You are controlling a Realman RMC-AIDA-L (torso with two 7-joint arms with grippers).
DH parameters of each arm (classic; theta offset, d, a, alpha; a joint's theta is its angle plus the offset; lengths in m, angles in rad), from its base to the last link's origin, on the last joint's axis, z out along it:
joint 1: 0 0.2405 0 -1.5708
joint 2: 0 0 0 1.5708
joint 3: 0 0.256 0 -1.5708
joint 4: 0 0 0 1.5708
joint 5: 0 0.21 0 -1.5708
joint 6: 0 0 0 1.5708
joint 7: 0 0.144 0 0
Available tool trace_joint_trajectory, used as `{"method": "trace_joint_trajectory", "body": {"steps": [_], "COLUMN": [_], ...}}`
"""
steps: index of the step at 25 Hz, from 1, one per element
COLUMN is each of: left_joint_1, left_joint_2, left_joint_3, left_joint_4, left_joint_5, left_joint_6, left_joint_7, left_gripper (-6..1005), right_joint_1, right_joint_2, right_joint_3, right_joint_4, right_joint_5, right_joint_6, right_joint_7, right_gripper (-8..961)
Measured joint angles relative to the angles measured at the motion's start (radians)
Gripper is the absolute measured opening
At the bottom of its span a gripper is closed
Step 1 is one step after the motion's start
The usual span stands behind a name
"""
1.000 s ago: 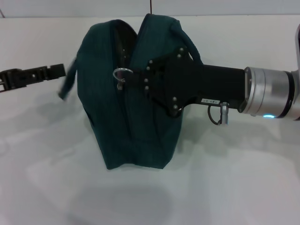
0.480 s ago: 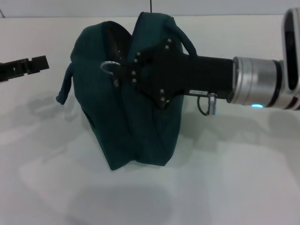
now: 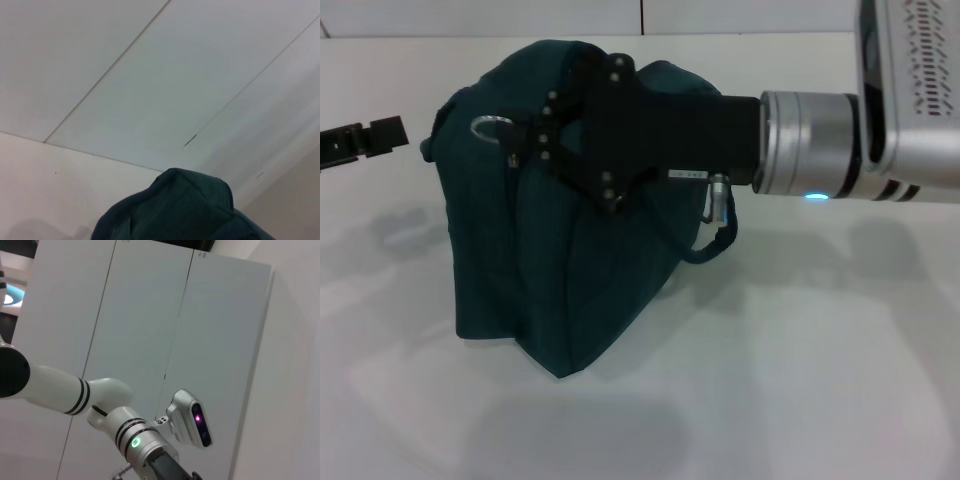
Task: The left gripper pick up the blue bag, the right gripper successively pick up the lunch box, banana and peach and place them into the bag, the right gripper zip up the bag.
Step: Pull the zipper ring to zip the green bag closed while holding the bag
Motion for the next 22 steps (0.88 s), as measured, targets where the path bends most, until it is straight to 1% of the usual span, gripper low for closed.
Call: {"method": "trace_joint_trajectory", "body": {"steps": [9,12,17,22], "left_joint_1": [0.019,0.023,0.03,0.023], "left_joint_2": [0.004,0.003,-0.016,-0.021], "left_joint_3": [-0.001,0.009,0.027,0.027], "left_joint_4": [0.001,0.024,0.079,0.083], "left_joint_5": [0.002,0.004,0.017,0.021], "left_joint_6": [0.024,0.047,0.068,0.065], "left_joint_7": [0.007,0.009,0.016,0.017], "left_gripper": [896,895,895,895], "right_joint_1": [0.006,0.004,0.008,0.013], "right_joint_2": [0.0,0.0,0.0,0.0], "right_joint_3": [-0.023,-0.024,-0.037,-0.045], "right_joint_4": [0.0,-0.001,-0.001,-0.001], "right_joint_5": [0.014,0.014,0.024,0.027], "right_joint_6": [0.029,0.029,0.039,0.042], "right_joint_7": [0.0,0.0,0.0,0.0], "right_gripper": [32,33,33,34]}}
